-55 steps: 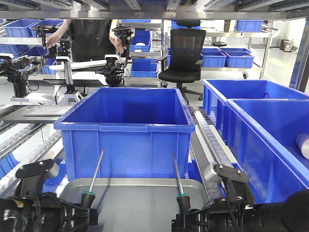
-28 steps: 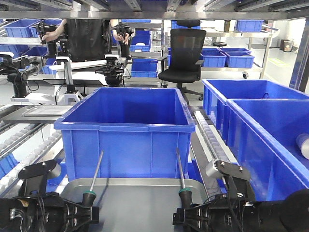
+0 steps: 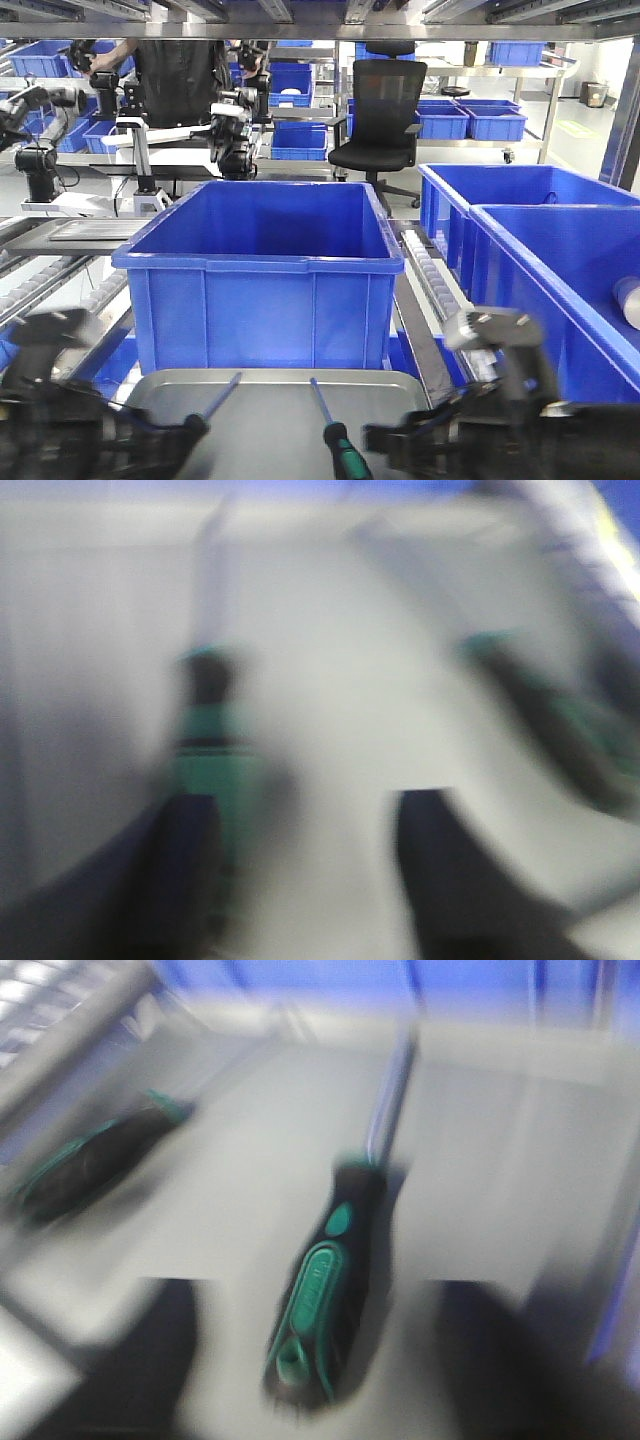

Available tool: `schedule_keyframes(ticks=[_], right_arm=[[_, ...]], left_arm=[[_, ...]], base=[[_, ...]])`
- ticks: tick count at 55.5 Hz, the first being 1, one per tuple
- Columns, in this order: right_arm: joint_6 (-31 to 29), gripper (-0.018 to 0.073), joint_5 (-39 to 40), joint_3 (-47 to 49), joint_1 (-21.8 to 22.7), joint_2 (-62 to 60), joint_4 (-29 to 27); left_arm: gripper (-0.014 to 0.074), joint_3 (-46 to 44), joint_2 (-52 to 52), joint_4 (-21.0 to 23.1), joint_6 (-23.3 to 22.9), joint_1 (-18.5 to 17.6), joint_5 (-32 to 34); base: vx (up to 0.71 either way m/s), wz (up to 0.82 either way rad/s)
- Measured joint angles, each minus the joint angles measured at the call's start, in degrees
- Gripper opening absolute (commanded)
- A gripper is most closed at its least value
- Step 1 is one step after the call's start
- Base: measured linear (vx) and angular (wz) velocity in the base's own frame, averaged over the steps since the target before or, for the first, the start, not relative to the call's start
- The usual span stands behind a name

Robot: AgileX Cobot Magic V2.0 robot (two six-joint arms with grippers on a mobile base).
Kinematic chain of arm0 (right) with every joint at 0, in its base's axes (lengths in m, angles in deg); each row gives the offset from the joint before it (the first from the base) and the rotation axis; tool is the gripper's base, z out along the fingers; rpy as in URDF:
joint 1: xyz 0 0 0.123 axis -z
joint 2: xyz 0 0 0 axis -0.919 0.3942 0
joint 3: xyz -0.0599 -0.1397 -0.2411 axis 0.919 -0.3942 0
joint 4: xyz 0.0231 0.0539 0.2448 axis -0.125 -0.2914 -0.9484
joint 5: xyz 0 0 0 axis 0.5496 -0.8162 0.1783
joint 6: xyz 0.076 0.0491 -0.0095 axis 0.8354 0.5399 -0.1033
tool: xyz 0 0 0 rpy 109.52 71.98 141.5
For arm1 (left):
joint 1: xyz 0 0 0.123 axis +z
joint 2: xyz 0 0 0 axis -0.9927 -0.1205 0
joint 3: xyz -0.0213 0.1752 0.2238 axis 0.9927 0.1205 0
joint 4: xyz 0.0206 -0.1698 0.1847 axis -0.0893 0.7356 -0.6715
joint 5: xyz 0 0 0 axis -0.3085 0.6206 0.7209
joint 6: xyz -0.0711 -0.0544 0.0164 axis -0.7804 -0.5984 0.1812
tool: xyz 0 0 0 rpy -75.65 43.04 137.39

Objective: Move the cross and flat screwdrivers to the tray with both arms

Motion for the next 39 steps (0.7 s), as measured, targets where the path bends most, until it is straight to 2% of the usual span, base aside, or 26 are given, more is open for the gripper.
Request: schedule_keyframes(ticks=[3,9,16,20,27,31,39], right_arm=[[0.1,-0.0015,-1.5,0.0,0.0,-3.8,2.9],[0.7,-0.0013,-5.3,0.0,0.0,-12.2,8.7],[0.9,-0.0009,-6.1,-2.1,0.0,-23.0,14.9],[1.3,-0.0009,-3.1,-6.5,0.0,-29.6,16.7],[1.7,-0.0008,4.3,-15.1,0.0,-39.7,17.0],[1.8,-0.0008,7.9,-18.5,0.0,-42.6,17.1],[2.0,-0.0008,11.3,-21.0,0.0,-43.5,17.1]], left_arm=[[-0.001,0.0,4.2,-3.4,0.0,0.0,-2.2],[-0.0007,0.0,13.5,-10.9,0.0,0.0,-7.1],[-0.0005,1.1,25.5,-16.9,-0.4,0.0,-11.6],[-0.0003,4.0,33.2,-18.5,-0.6,0.0,-12.5],[-0.0003,12.4,46.0,-19.0,-0.9,0.0,-11.6],[-0.0003,16.8,50.7,-19.1,-1.0,0.0,-8.6],[-0.0003,22.4,54.6,-19.1,-1.0,0.0,1.3]], base=[[0.0,0.0],[0.0,0.0],[0.0,0.0],[0.0,0.0],[0.0,0.0],[0.0,0.0],[0.0,0.0]])
